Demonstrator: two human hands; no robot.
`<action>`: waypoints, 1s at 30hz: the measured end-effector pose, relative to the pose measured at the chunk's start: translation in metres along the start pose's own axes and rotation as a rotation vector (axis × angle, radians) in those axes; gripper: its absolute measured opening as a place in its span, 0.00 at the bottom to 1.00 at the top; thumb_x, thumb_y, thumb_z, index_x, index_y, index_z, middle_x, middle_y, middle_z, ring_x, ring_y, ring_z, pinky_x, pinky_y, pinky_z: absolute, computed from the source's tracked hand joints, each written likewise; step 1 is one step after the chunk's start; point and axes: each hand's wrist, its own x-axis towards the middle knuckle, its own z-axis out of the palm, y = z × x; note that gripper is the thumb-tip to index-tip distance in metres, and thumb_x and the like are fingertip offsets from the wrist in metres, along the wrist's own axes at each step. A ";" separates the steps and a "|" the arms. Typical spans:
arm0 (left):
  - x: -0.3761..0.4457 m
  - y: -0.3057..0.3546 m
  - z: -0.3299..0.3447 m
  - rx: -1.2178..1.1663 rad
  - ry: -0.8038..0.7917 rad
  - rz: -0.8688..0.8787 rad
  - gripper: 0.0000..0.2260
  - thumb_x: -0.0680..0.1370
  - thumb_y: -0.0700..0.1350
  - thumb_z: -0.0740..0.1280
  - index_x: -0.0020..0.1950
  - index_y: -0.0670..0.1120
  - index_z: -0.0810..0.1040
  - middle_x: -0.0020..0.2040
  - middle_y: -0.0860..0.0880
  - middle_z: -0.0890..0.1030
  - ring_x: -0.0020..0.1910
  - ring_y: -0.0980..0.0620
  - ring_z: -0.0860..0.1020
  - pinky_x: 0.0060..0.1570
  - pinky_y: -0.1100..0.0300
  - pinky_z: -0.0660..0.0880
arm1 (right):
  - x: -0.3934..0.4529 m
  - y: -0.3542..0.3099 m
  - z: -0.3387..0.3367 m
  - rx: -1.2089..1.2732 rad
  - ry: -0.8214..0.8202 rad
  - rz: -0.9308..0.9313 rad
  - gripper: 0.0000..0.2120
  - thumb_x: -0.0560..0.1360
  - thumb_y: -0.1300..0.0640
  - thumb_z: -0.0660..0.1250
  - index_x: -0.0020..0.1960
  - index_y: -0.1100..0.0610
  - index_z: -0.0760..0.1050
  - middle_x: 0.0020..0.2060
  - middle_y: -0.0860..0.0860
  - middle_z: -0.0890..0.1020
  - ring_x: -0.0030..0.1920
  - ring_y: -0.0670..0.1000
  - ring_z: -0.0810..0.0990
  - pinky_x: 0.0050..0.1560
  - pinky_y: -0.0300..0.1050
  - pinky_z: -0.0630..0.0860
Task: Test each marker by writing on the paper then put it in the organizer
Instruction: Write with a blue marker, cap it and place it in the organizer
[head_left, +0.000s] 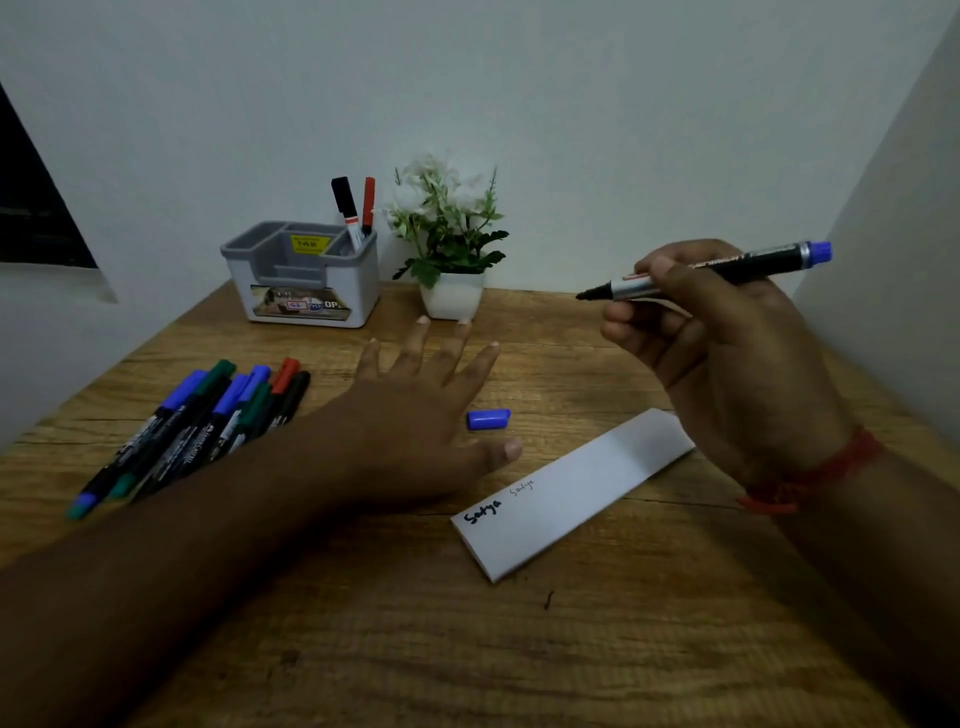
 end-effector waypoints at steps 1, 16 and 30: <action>0.000 -0.001 0.000 0.003 -0.006 -0.001 0.44 0.65 0.80 0.37 0.74 0.62 0.28 0.75 0.55 0.26 0.74 0.46 0.27 0.72 0.33 0.38 | -0.005 -0.003 0.001 -0.030 -0.030 0.007 0.04 0.80 0.64 0.64 0.47 0.59 0.75 0.42 0.56 0.83 0.45 0.55 0.84 0.49 0.48 0.81; -0.002 0.007 -0.005 0.091 -0.155 -0.021 0.47 0.62 0.81 0.40 0.73 0.62 0.25 0.74 0.53 0.23 0.73 0.45 0.25 0.72 0.32 0.38 | -0.041 0.024 -0.008 -0.783 -0.219 0.153 0.05 0.73 0.62 0.72 0.41 0.54 0.80 0.38 0.49 0.84 0.39 0.48 0.82 0.39 0.36 0.77; 0.000 0.005 -0.003 0.066 -0.177 -0.020 0.46 0.61 0.81 0.40 0.72 0.63 0.25 0.73 0.54 0.22 0.73 0.46 0.24 0.72 0.32 0.38 | -0.045 0.028 -0.007 -0.825 -0.242 0.141 0.05 0.70 0.63 0.75 0.40 0.56 0.81 0.39 0.50 0.85 0.40 0.51 0.83 0.38 0.43 0.78</action>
